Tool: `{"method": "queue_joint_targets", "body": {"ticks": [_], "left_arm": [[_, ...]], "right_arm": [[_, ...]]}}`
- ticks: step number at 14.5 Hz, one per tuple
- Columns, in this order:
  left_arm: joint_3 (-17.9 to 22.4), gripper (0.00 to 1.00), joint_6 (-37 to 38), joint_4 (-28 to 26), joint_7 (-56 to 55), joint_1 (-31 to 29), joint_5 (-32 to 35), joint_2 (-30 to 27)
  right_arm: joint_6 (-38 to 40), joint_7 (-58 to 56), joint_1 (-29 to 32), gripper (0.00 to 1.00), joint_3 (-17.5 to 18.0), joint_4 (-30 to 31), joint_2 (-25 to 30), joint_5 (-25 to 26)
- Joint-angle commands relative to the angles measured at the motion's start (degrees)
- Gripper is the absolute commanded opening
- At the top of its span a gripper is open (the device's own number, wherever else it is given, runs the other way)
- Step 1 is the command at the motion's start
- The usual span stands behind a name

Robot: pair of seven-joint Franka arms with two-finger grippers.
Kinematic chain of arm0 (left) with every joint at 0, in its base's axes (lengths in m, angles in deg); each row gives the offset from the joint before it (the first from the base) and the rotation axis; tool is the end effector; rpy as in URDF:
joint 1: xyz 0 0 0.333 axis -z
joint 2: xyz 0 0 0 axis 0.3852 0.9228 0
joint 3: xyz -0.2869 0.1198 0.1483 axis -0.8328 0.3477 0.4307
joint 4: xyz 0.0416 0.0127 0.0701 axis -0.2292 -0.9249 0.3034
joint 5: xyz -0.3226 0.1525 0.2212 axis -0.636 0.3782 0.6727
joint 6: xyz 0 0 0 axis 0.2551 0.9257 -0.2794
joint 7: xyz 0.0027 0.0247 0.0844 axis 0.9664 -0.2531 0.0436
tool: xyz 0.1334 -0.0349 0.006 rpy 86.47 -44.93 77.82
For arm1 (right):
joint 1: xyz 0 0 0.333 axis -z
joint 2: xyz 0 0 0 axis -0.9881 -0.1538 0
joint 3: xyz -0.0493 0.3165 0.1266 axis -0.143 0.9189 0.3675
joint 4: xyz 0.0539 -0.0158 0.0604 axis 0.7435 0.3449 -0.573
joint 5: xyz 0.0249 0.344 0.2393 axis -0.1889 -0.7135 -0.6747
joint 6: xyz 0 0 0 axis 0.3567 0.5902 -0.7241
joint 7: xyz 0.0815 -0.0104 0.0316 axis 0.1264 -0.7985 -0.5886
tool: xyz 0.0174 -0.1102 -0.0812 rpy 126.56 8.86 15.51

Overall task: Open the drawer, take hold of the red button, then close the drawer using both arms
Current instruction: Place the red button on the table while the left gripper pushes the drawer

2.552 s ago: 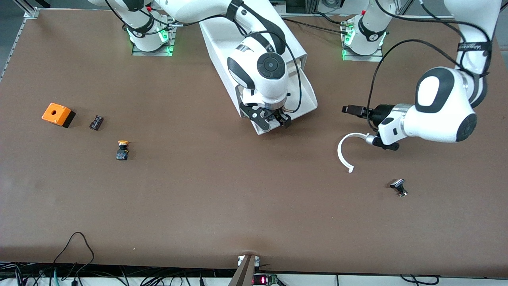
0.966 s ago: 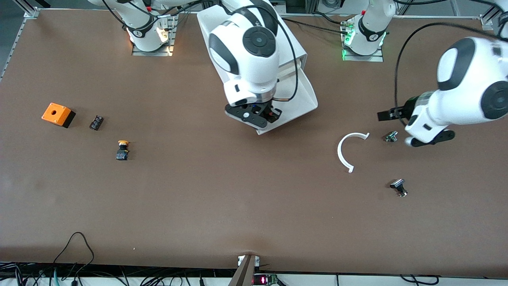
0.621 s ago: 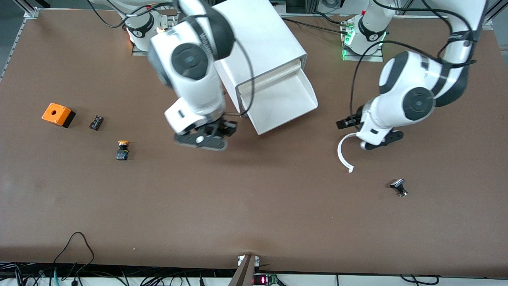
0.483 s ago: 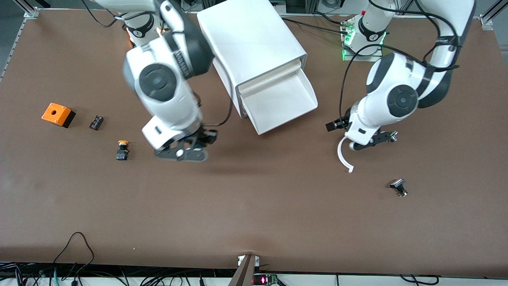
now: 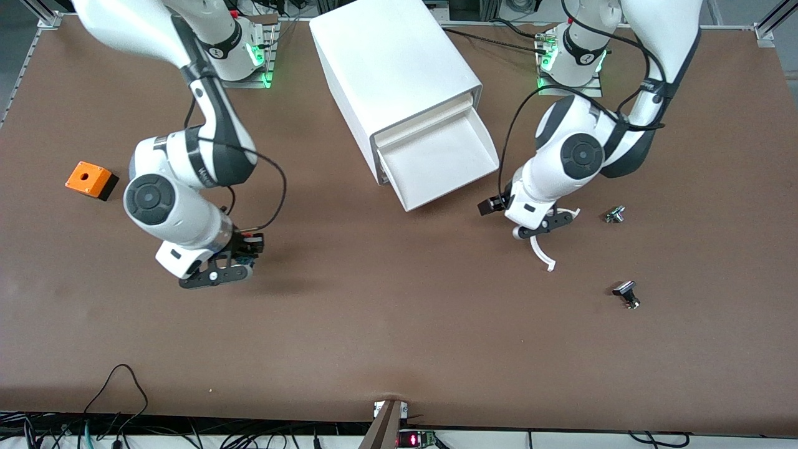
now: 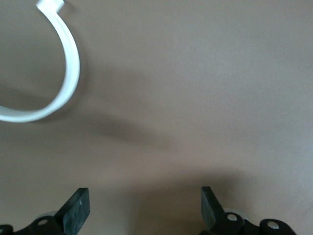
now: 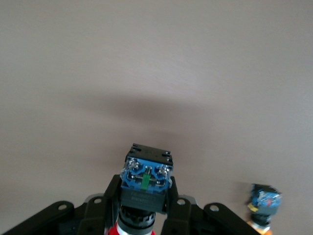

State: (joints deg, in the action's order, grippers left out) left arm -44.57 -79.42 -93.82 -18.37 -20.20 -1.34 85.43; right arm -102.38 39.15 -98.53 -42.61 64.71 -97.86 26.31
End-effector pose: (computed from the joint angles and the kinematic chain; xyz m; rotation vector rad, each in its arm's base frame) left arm 0.5639 -0.2868 0.2803 2.9587 0.6018 -0.2763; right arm 0.6972 0.1667 0.2995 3.1100 0.2924 -0.0232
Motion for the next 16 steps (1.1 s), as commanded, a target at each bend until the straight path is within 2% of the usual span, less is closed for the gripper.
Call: {"method": "queue_joint_targets", "body": {"ticks": [1,4,8,9,10,11,12,13,16], "left_arm": [[-0.2,1.0,-0.1,0.4,-6.9,3.6,1.8,1.2],[-3.0,1.0,3.0,0.6,-8.3,3.5,1.1,0.5],[-5.1,1.0,5.6,0.4,-7.9,4.0,0.8,0.8],[-6.0,1.0,5.6,0.3,-8.1,4.1,0.7,1.0],[-7.0,1.0,5.6,0.4,-8.1,4.1,-0.2,1.1],[-7.1,1.0,5.6,0.4,-8.1,4.1,-1.9,1.1],[-7.8,1.0,5.6,0.3,-8.1,4.2,-3.0,1.1],[-8.5,1.0,6.1,0.1,-8.1,4.2,-3.1,1.2],[-9.1,1.0,6.4,0.3,-8.1,4.5,-4.9,1.3]], "right_arm": [[-7.3,-4.0,3.7,0.0,0.9,8.6,2.1,-0.9],[-14.6,-6.1,6.6,0.0,0.9,12.7,-0.8,-0.9],[-17.0,-6.5,7.7,0.0,1.0,13.2,-4.3,-2.0],[-17.0,-6.5,7.8,0.07,1.0,13.2,-4.5,-2.7],[-17.0,-6.5,7.8,0.28,1.0,13.1,-4.7,-2.8],[-17.0,-6.5,7.8,0.45,1.0,13.1,-4.7,-2.8],[-16.9,-6.4,7.8,0.8,1.0,13.1,-4.4,-2.8],[-16.3,-6.5,7.7,0.99,1.1,12.6,-4.0,-2.8],[-14.5,-6.2,7.7,0.99,1.2,12.4,0.2,-2.7]]}}
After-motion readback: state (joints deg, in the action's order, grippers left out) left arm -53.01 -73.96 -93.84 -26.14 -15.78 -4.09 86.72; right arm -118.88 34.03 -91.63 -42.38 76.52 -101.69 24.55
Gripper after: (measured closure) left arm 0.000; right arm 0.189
